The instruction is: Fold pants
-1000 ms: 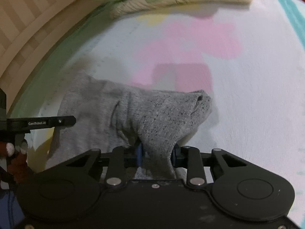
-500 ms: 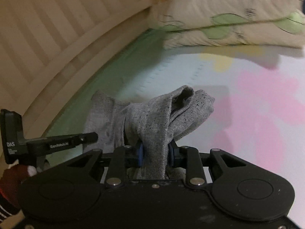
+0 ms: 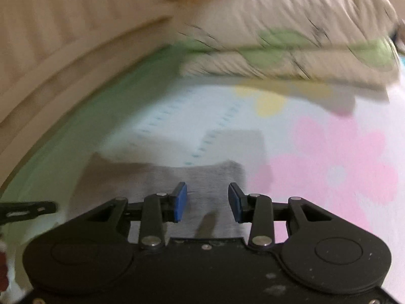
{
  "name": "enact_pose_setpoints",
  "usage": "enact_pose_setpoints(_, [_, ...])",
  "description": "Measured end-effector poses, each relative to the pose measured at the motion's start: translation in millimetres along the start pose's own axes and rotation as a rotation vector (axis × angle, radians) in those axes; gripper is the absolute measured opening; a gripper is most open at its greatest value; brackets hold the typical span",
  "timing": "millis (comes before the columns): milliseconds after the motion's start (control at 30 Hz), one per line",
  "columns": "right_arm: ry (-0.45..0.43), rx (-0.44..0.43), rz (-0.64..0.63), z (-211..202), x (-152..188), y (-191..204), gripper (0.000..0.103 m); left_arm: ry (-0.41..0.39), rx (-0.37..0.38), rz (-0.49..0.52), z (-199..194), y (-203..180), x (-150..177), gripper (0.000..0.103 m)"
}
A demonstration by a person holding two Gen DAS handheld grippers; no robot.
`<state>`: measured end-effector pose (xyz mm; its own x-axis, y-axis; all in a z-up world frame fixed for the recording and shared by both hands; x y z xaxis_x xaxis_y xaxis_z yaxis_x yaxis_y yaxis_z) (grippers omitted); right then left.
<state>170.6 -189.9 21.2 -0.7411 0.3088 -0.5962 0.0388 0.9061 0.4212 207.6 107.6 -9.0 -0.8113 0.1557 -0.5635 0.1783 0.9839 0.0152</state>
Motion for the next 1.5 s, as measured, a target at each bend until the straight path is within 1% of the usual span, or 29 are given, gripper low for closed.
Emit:
enact_pose_setpoints(67, [0.007, -0.021, -0.056, -4, 13, 11, 0.037, 0.025, 0.037, 0.013, 4, -18, 10, 0.018])
enact_pose_setpoints(100, [0.025, -0.022, -0.084, -7, 23, 14, 0.030, 0.044, 0.047, 0.022, 7, -24, 16, 0.019])
enact_pose_setpoints(133, [0.054, -0.012, -0.113, -4, 33, 15, 0.024, 0.067, 0.051, 0.027, 12, -30, 22, 0.020])
enact_pose_setpoints(167, [0.084, 0.005, -0.128, -1, 42, 12, 0.021, 0.090, 0.052, 0.030, 18, -34, 29, 0.020])
enact_pose_setpoints(200, [0.123, 0.040, -0.134, 7, 51, 9, 0.017, 0.096, 0.043, 0.034, 22, -36, 35, 0.023])
enact_pose_setpoints(233, [0.159, 0.075, -0.136, 15, 59, 5, 0.017, 0.091, 0.033, 0.039, 25, -38, 39, 0.027])
enact_pose_setpoints(267, [0.192, 0.107, -0.130, 23, 67, -1, 0.017, 0.086, 0.023, 0.041, 27, -38, 41, 0.029])
enact_pose_setpoints(300, [0.188, 0.099, -0.101, 26, 72, -8, 0.016, 0.081, 0.018, 0.036, 27, -38, 42, 0.030])
enact_pose_setpoints(367, [0.178, 0.088, -0.064, 28, 72, -9, 0.015, 0.087, 0.016, 0.027, 26, -36, 39, 0.030])
enact_pose_setpoints(500, [0.195, 0.112, -0.115, 30, 70, 1, 0.016, 0.090, -0.002, 0.037, 23, -40, 41, 0.030])
enact_pose_setpoints(600, [0.200, 0.116, -0.093, 26, 72, 6, 0.016, 0.081, -0.012, 0.026, 16, -44, 48, 0.030])
enact_pose_setpoints(700, [0.224, 0.126, -0.061, 27, 67, 1, 0.016, 0.073, -0.023, 0.008, 3, -43, 54, 0.030])
enact_pose_setpoints(733, [0.228, 0.131, -0.057, 25, 69, 1, 0.017, 0.073, -0.025, 0.007, -2, -42, 54, 0.030])
enact_pose_setpoints(867, [0.172, 0.116, -0.040, -8, 73, 10, 0.021, 0.087, -0.040, 0.011, -16, -45, 60, 0.030])
enact_pose_setpoints(967, [0.119, 0.090, -0.019, -37, 74, 19, 0.031, 0.089, -0.052, -0.005, -32, -47, 67, 0.030])
enact_pose_setpoints(1033, [0.093, 0.081, -0.015, -55, 77, 26, 0.040, 0.087, -0.054, -0.019, -43, -49, 71, 0.031])
enact_pose_setpoints(1100, [0.073, 0.073, -0.013, -72, 80, 32, 0.042, 0.090, -0.063, -0.026, -53, -52, 72, 0.035])
enact_pose_setpoints(1133, [0.063, 0.068, -0.013, -80, 82, 35, 0.044, 0.084, -0.070, -0.028, -59, -54, 73, 0.037])
enact_pose_setpoints(1200, [0.045, 0.064, -0.016, -91, 87, 43, 0.048, 0.063, -0.086, -0.023, -70, -59, 71, 0.039])
enact_pose_setpoints(1267, [0.026, 0.062, -0.019, -103, 89, 47, 0.050, 0.042, -0.108, -0.010, -82, -64, 69, 0.040])
enact_pose_setpoints(1333, [0.005, 0.059, -0.017, -116, 90, 50, 0.054, 0.017, -0.120, 0.001, -93, -68, 66, 0.041])
enact_pose_setpoints(1400, [-0.012, 0.060, -0.017, -124, 92, 53, 0.057, -0.020, -0.119, -0.002, -106, -70, 63, 0.043])
enact_pose_setpoints(1433, [-0.020, 0.062, -0.017, -127, 92, 54, 0.057, -0.037, -0.115, -0.007, -111, -71, 62, 0.047])
enact_pose_setpoints(1500, [-0.035, 0.064, -0.020, -134, 93, 57, 0.059, -0.062, -0.110, -0.011, -120, -72, 60, 0.051])
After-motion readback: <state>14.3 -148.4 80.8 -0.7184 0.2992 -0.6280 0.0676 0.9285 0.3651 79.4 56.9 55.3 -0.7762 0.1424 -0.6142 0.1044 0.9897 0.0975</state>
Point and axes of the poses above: each gripper's, at about its wrist camera, not at the fingertips, and z roughly the way its jaws point, y to its left, x to its underside, the point moved 2 cm from there along z, roughly the way its jaws point, and after that the axes turned 13 degrees about z, right-handed, at the moved point
